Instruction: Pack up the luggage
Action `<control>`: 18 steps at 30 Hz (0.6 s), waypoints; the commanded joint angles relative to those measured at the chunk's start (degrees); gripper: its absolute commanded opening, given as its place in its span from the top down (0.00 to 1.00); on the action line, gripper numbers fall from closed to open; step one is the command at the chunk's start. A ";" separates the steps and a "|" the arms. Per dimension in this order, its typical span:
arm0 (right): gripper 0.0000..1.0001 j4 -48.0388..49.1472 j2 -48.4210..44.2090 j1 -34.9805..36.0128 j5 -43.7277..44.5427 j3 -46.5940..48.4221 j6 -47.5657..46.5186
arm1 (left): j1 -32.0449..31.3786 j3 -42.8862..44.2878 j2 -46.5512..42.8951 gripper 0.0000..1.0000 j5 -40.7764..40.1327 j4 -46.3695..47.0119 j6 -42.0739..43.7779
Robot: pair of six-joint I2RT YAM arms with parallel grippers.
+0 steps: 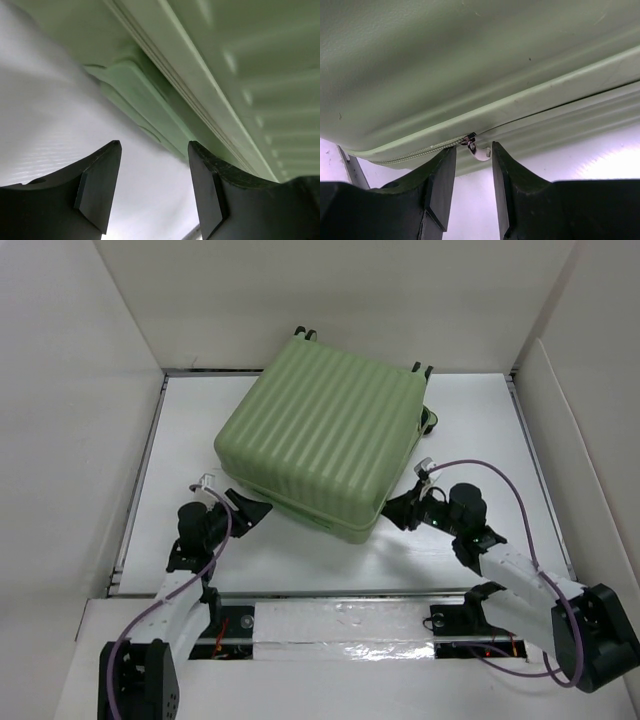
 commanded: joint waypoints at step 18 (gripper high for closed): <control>1.00 7.16 3.14 2.88 7.85 1.46 -0.67 | -13.94 0.33 12.31 0.53 0.65 20.35 -3.59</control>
